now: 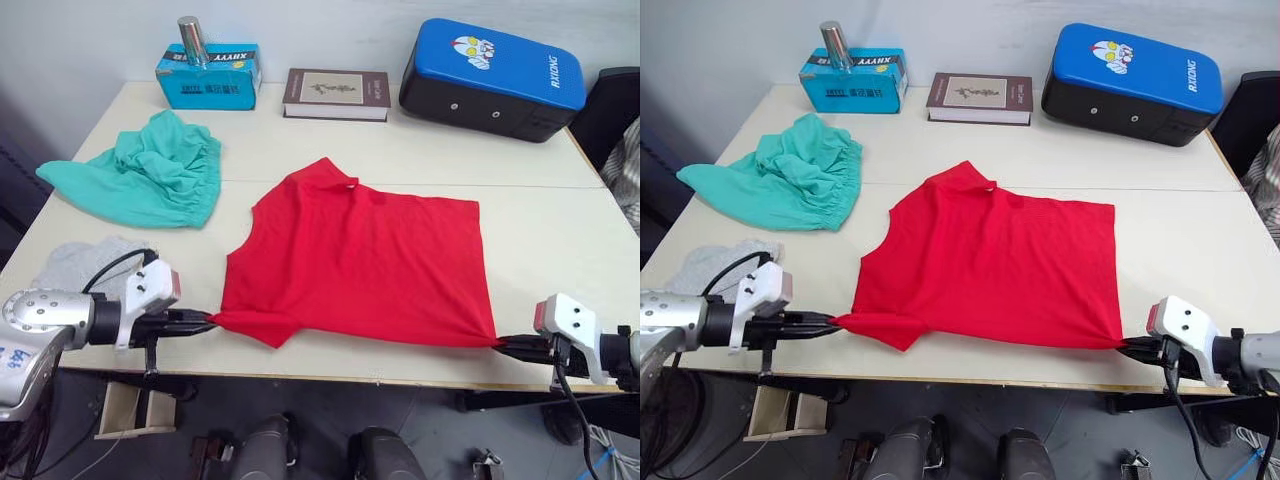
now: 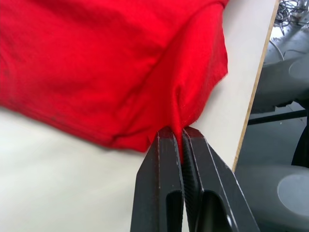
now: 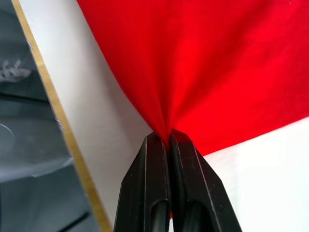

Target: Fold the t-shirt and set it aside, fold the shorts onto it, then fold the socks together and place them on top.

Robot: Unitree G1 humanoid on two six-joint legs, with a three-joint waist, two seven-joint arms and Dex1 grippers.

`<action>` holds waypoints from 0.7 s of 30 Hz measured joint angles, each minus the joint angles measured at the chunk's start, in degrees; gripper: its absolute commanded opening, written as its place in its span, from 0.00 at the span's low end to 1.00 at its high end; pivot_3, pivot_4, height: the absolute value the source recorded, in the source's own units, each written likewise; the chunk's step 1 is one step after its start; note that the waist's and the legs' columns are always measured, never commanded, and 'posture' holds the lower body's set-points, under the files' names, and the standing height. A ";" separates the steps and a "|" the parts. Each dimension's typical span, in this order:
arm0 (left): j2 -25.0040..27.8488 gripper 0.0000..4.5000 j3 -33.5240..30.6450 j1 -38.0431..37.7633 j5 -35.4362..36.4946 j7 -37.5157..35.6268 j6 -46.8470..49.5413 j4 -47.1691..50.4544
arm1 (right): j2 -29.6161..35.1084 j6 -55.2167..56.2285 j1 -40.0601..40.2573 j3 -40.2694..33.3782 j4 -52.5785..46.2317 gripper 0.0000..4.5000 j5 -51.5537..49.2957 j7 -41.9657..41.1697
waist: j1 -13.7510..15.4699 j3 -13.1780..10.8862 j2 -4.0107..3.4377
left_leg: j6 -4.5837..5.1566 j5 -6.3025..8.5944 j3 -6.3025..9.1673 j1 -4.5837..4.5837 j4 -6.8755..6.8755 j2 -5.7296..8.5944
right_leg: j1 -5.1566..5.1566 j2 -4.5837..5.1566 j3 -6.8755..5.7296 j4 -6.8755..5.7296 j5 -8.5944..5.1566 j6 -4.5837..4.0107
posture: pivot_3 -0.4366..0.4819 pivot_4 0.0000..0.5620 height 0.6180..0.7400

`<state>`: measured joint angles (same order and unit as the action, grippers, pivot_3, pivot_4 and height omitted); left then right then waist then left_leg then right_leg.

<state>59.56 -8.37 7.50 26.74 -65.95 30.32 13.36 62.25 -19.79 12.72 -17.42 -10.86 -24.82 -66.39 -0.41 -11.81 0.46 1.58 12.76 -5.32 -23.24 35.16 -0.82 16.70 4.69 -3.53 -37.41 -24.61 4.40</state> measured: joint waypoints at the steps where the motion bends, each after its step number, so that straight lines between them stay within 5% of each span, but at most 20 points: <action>1: -0.07 0.00 1.46 2.56 -0.07 -0.62 0.73 -1.48 | -0.02 -2.25 -0.12 -0.42 -0.03 0.01 -1.12 -0.10 | 0.07 0.00 0.01 | 0.00 0.00 -0.01 0.02 0.00 0.00 | -0.01 0.00 0.02 -0.01 0.01 0.00 | 0.48 0.27 1.00; 10: -4.61 0.00 11.95 19.43 -3.24 -5.38 1.97 -15.97 | -2.73 -9.78 -6.16 0.02 2.71 0.01 -2.95 1.98 | 0.15 0.02 0.08 | -0.06 -0.19 -0.10 -0.14 -0.03 0.01 | 0.27 -0.05 0.05 -0.15 0.01 -0.01 | 0.48 0.27 1.00; 17: -7.18 0.00 14.43 25.30 -5.27 -7.59 2.28 -23.94 | -7.00 -10.18 -9.89 3.28 4.74 0.01 -0.91 5.94 | -0.02 0.00 0.14 | -0.12 -0.28 -0.15 -0.58 0.13 0.00 | 0.84 -0.07 0.10 -0.52 0.04 0.05 | 0.48 0.27 1.00; 21: -9.09 0.21 14.05 26.16 -6.41 -6.52 1.86 -26.06 | -9.43 -9.35 -11.11 3.41 5.81 0.21 -0.30 8.05 | 0.05 0.00 0.17 | -0.02 -0.34 -0.15 -0.61 0.16 0.01 | 0.82 -0.04 0.11 -0.47 0.04 0.05 | 0.48 0.27 1.00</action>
<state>50.47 5.68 33.67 20.33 -72.47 32.18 -12.69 52.82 -29.14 1.61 -14.02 -5.05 -25.12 -58.34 -0.36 -11.81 0.62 1.55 12.42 -5.47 -23.85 35.32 -0.81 17.53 4.65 -3.41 -37.89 -24.57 4.45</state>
